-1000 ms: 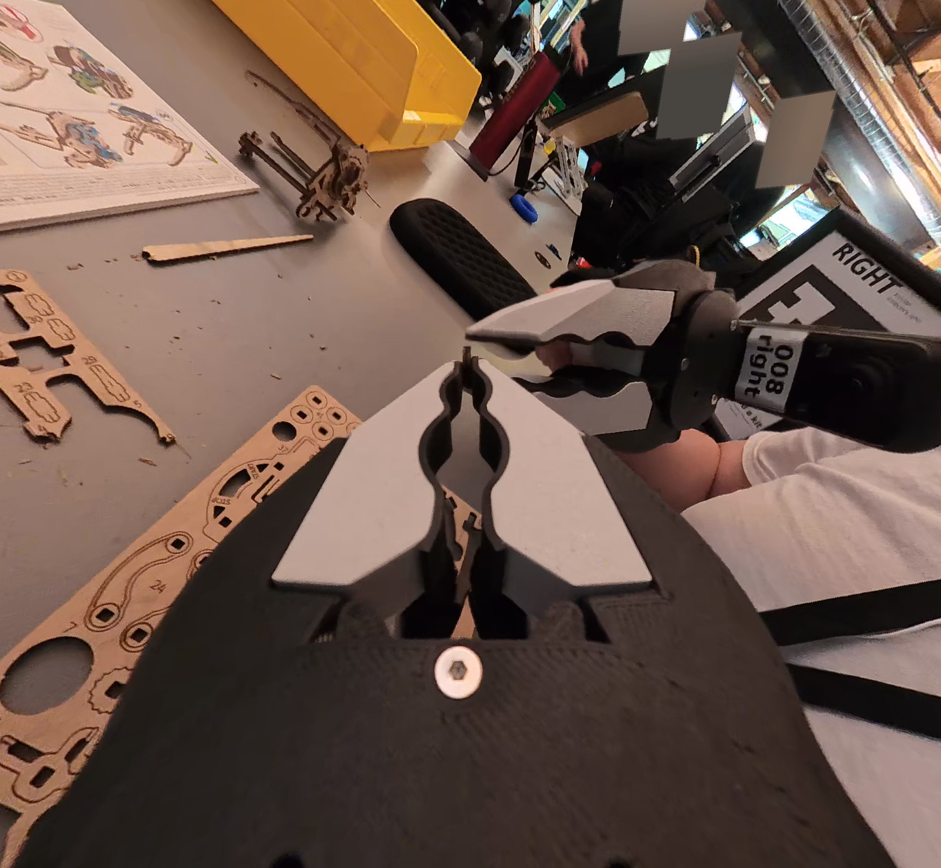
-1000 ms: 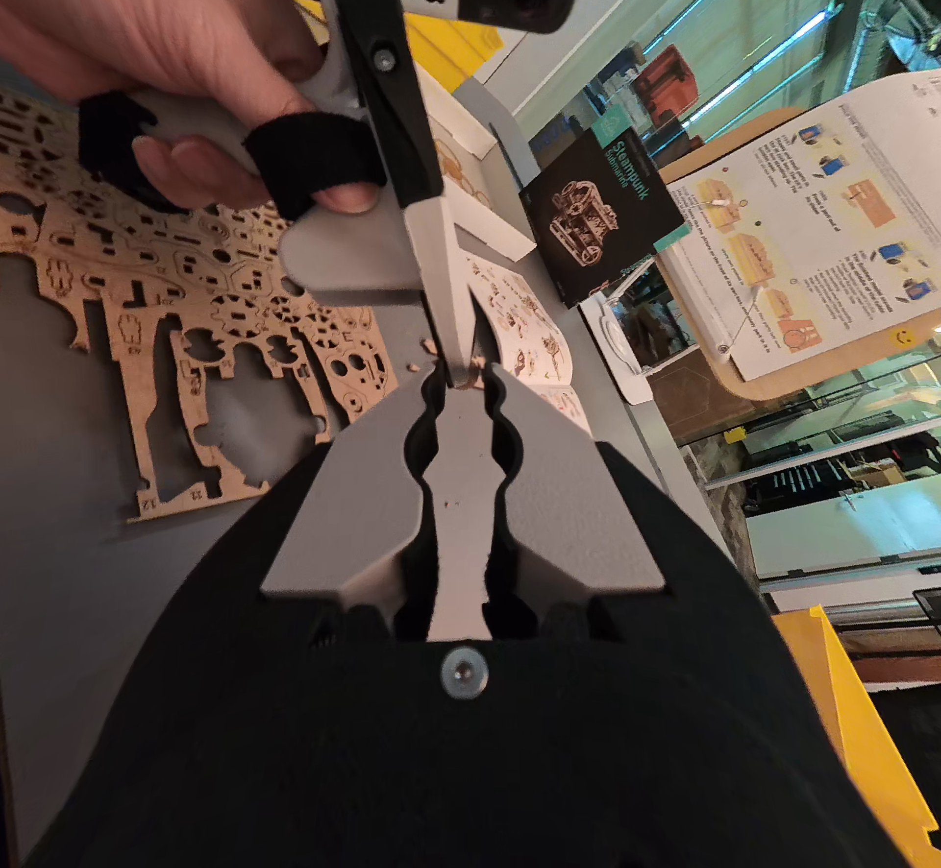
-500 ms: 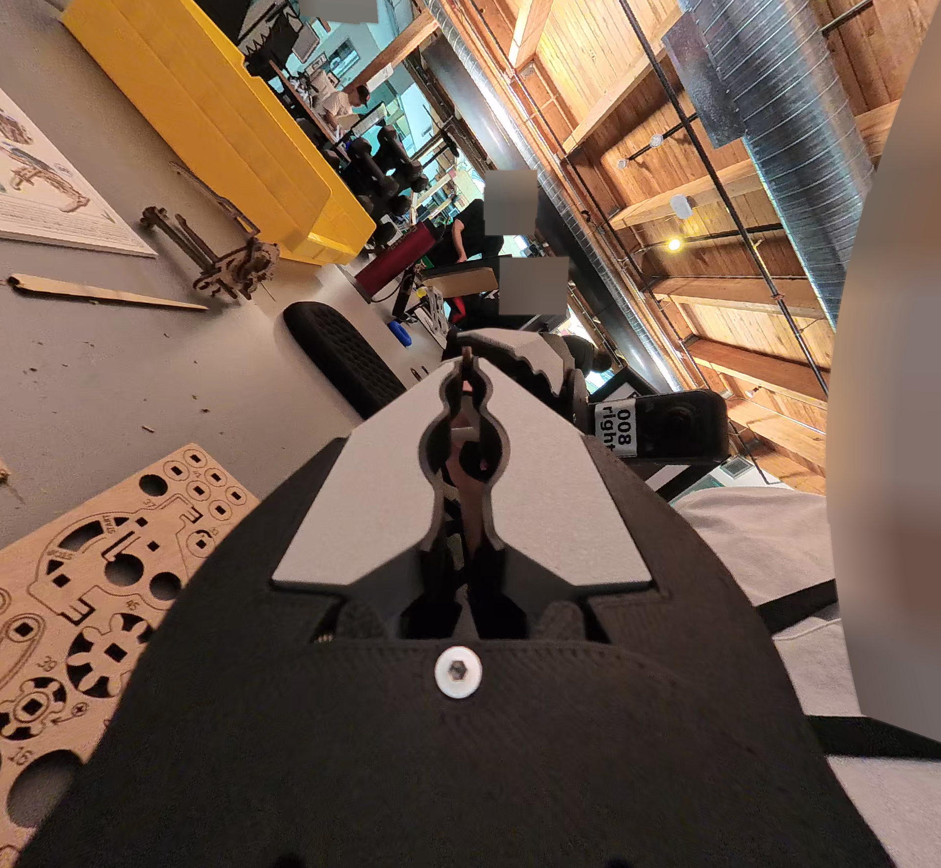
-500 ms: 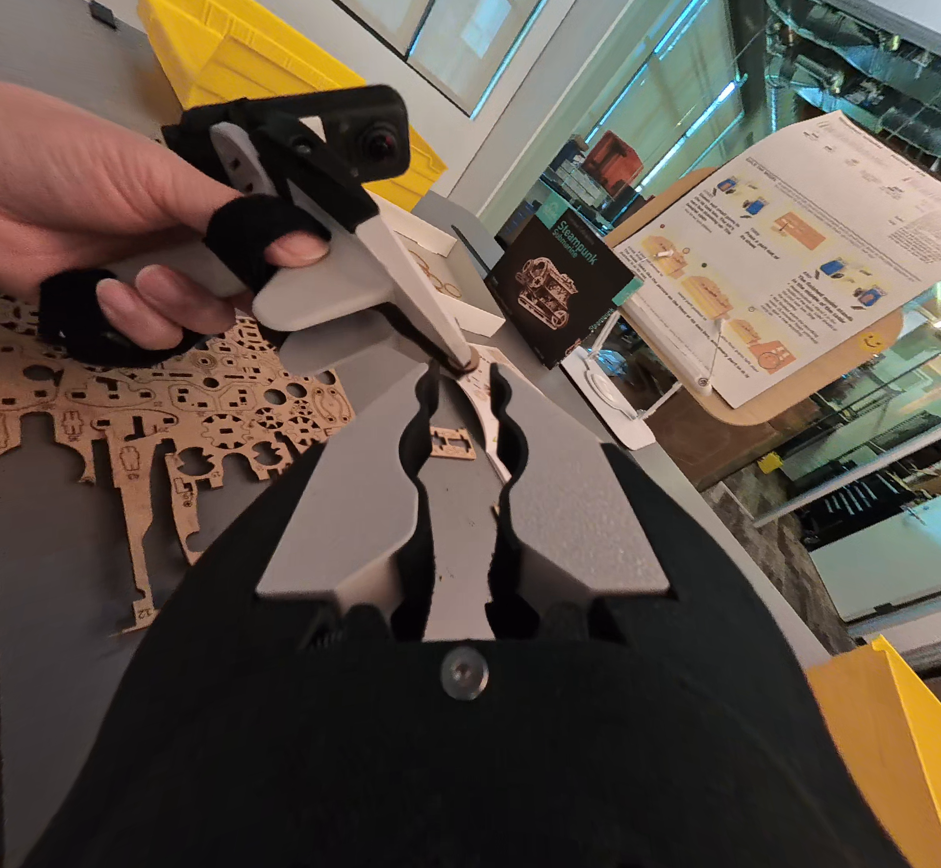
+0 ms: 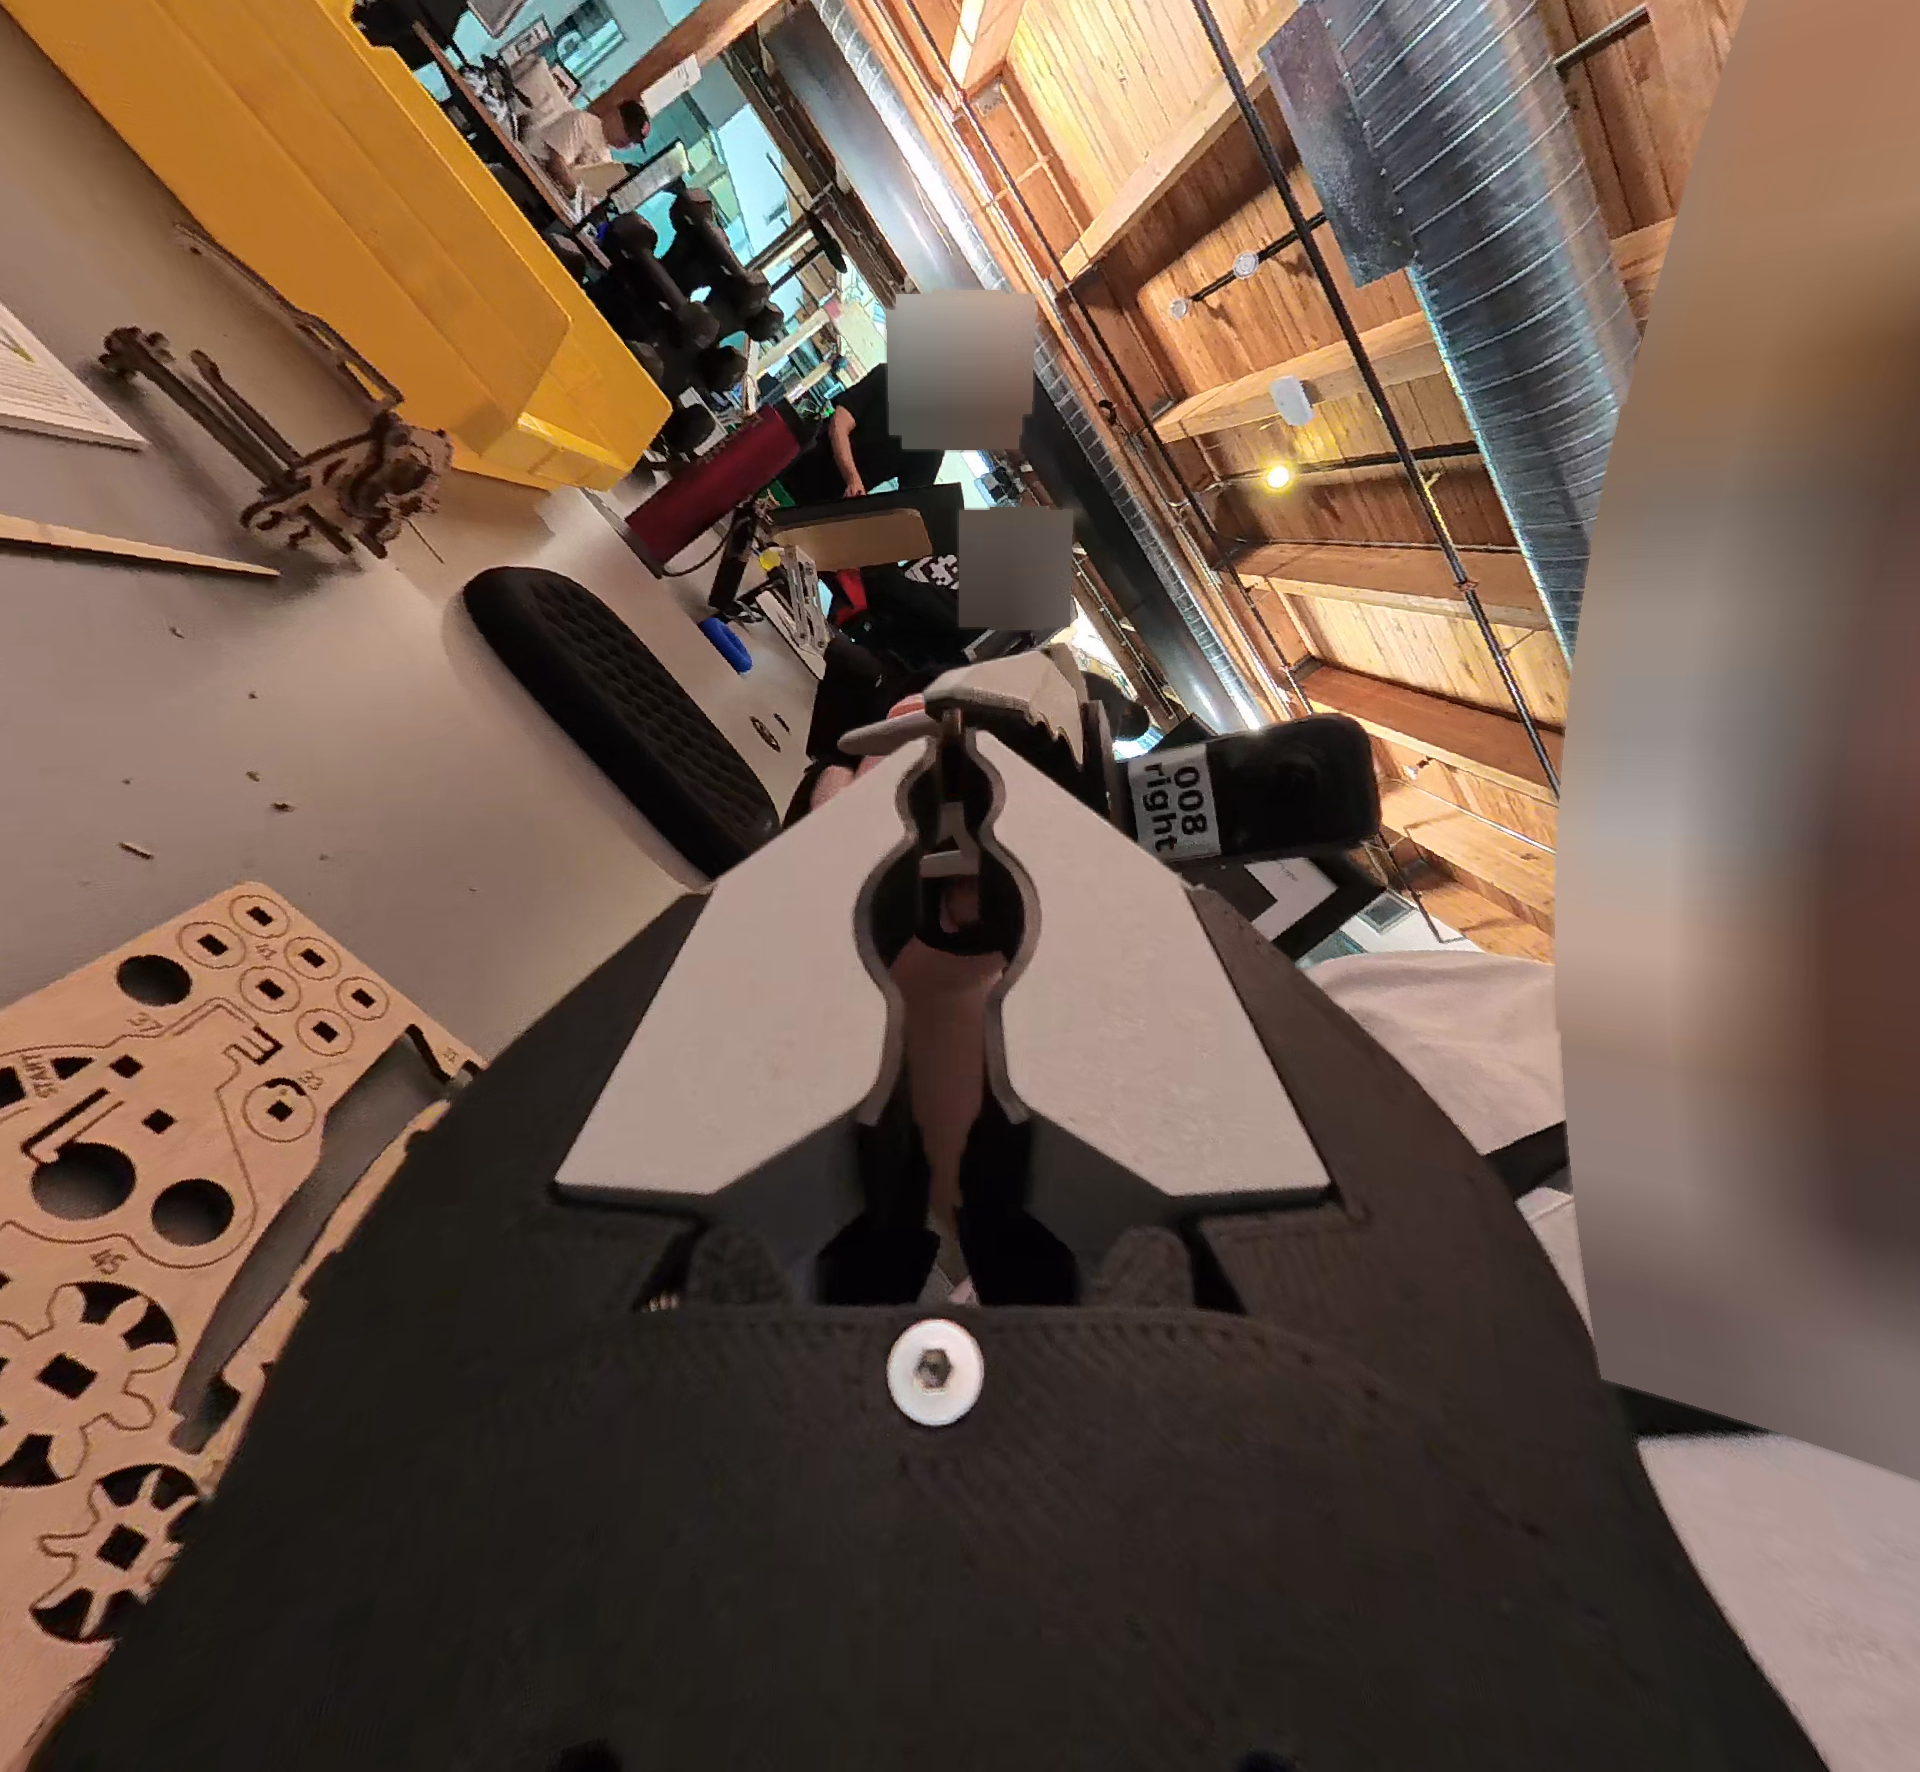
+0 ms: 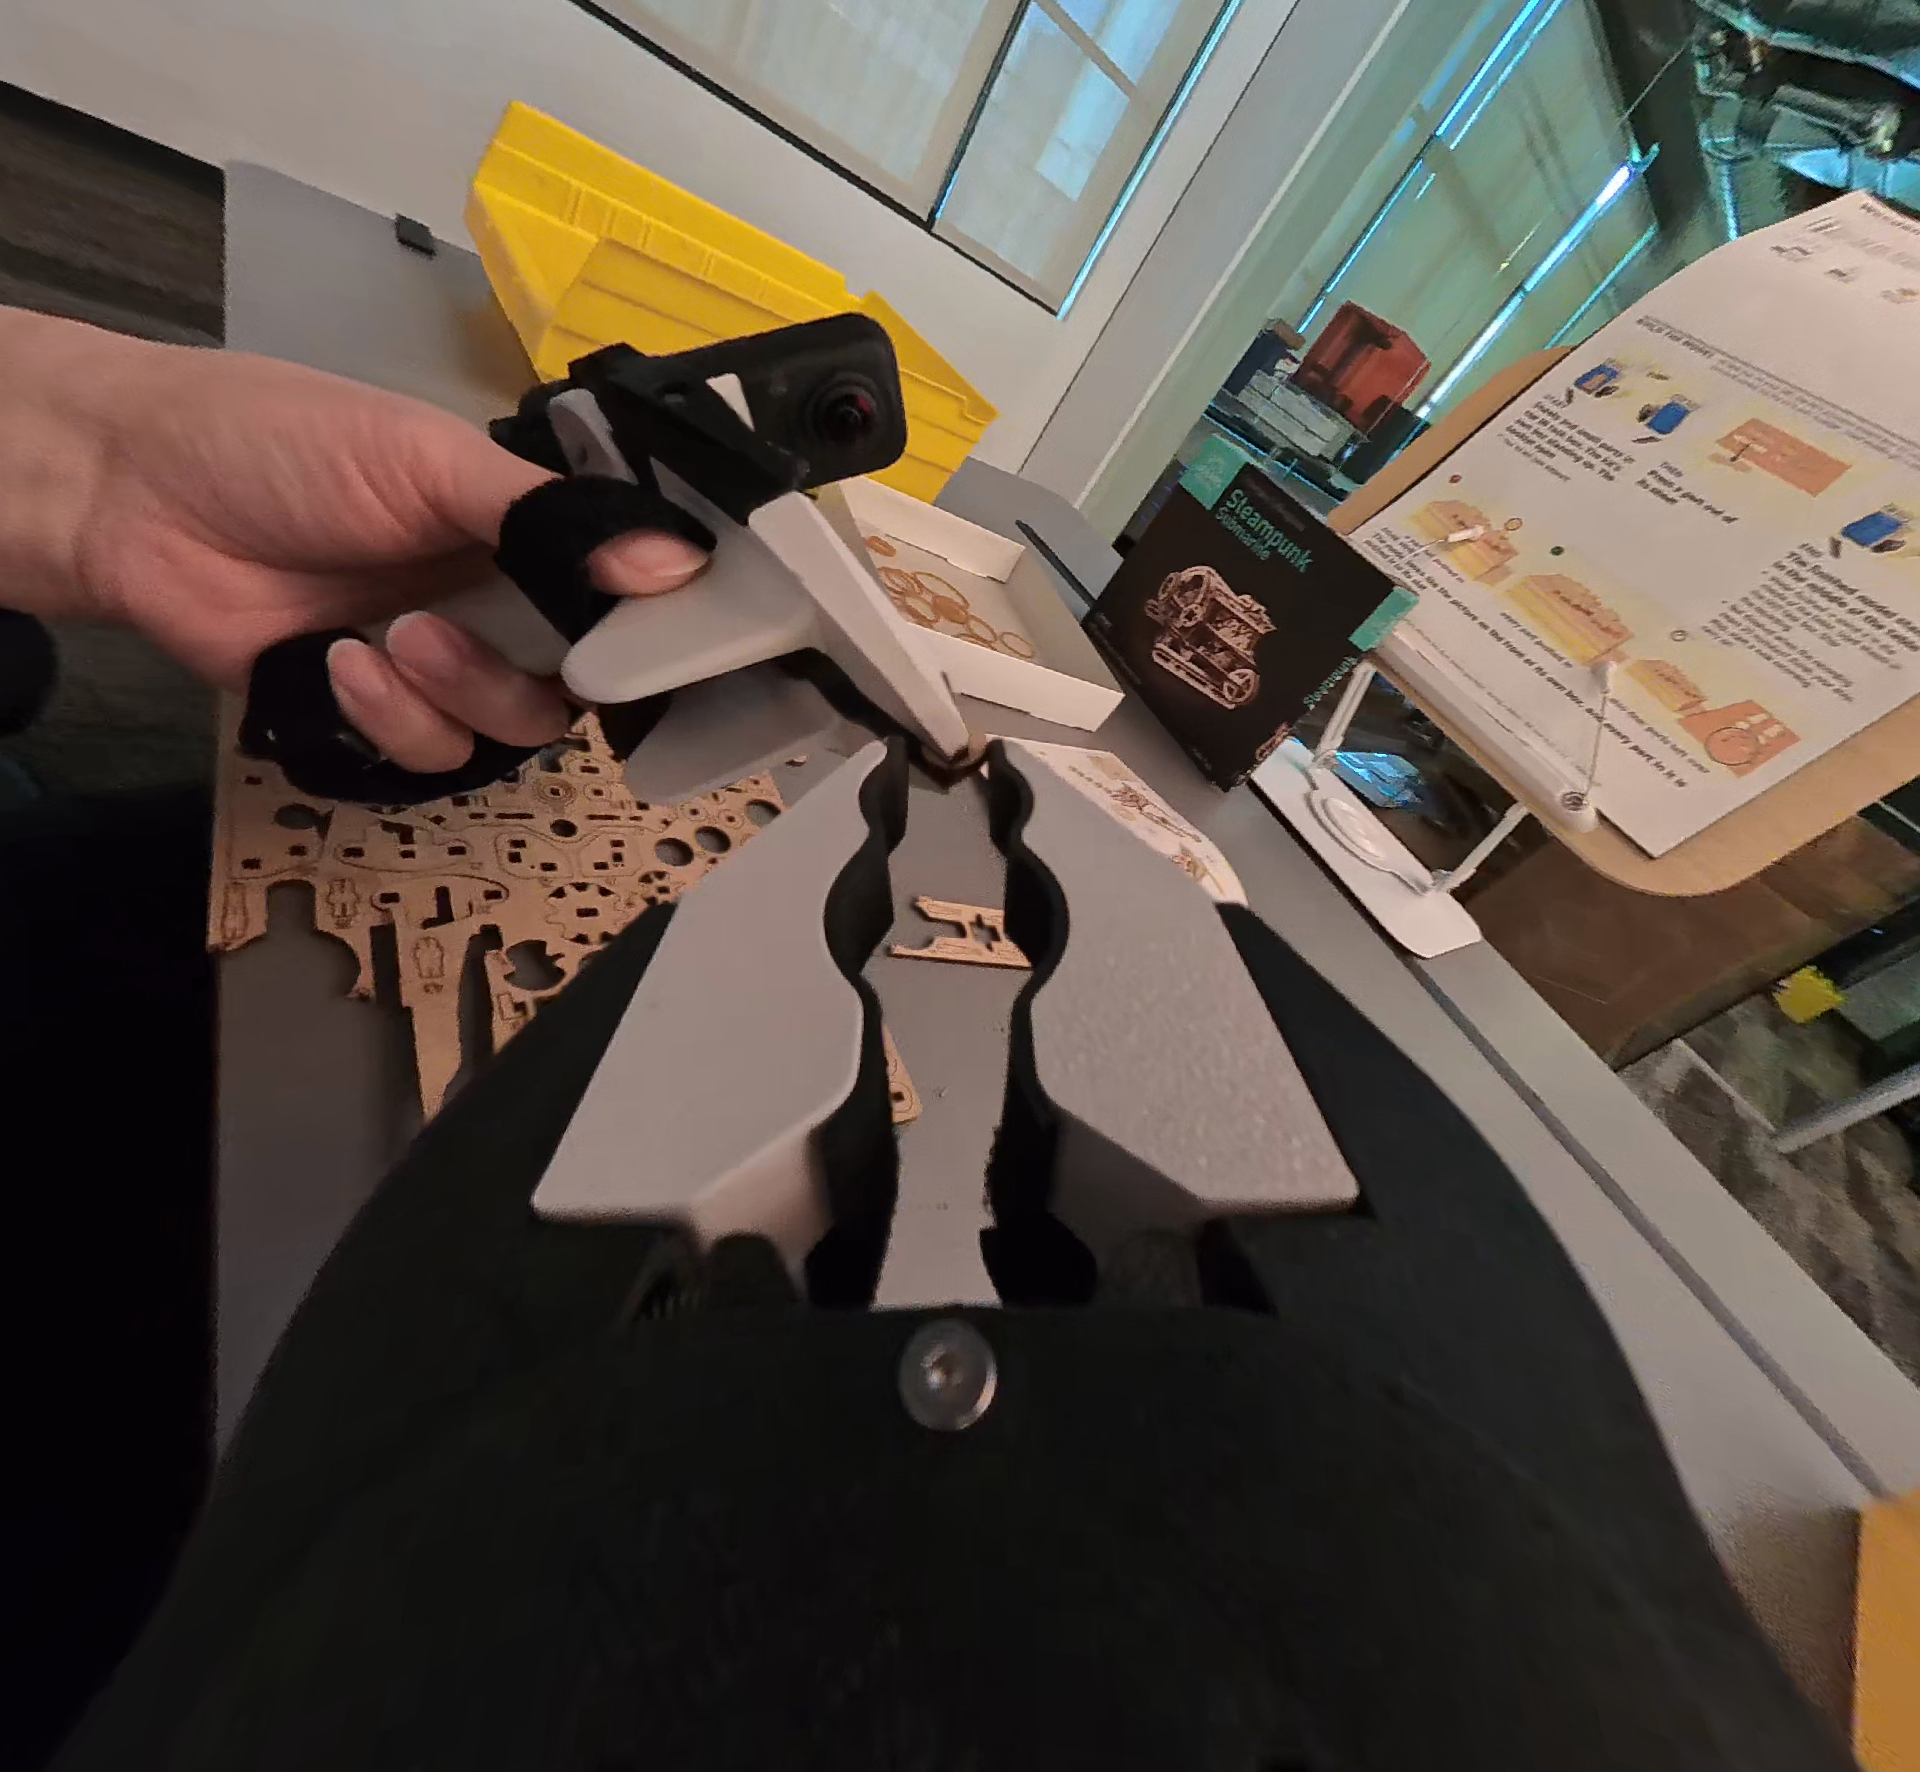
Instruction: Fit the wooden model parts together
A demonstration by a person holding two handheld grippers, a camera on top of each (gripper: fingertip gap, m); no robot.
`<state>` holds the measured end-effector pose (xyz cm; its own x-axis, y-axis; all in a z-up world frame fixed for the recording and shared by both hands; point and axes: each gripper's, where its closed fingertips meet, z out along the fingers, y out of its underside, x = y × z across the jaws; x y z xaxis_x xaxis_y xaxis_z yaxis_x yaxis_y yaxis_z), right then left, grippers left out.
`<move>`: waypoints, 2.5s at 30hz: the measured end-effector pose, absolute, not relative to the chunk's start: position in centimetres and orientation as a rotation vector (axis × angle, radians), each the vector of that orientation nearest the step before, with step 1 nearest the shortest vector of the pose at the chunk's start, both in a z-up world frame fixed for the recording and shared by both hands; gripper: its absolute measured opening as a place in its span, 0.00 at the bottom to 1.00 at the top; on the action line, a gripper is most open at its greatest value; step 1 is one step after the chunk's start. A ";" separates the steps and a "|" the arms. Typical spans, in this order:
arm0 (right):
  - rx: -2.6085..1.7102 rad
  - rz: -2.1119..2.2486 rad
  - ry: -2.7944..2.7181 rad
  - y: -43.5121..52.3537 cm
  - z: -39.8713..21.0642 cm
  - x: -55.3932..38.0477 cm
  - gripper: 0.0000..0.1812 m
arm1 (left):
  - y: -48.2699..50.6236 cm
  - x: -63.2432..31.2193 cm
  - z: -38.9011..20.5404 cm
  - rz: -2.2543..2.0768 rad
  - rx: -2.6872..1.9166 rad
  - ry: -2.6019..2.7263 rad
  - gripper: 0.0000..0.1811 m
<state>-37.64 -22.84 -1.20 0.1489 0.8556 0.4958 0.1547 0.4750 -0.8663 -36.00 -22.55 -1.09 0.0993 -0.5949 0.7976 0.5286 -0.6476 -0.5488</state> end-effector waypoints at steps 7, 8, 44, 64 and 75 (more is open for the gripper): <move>-0.945 0.628 -1.392 -23.5 -1.2 -37.3 0.06 | -23.1 -35.5 -1.1 -1.683 -1.575 0.133 0.00; -0.946 0.637 -1.394 -23.6 -1.2 -37.2 0.06 | -23.2 -35.5 -1.0 -1.687 -1.574 0.136 0.00; -0.951 0.627 -1.425 -23.2 -1.9 -37.0 0.06 | -22.8 -35.9 -2.3 -1.696 -1.620 0.065 0.00; -0.926 0.564 -1.463 -23.2 -2.5 -36.8 0.07 | -23.0 -35.7 -2.4 -1.724 -1.622 0.053 0.00; -0.919 0.541 -1.468 -23.3 -2.7 -36.9 0.06 | -23.0 -35.6 -2.8 -1.707 -1.654 0.064 0.00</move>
<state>-36.92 -23.28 -2.75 0.0774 0.7980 0.5976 0.2192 0.5712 -0.7910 -35.60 -23.00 -2.84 0.1114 -0.5293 0.8411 0.4643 -0.7206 -0.5149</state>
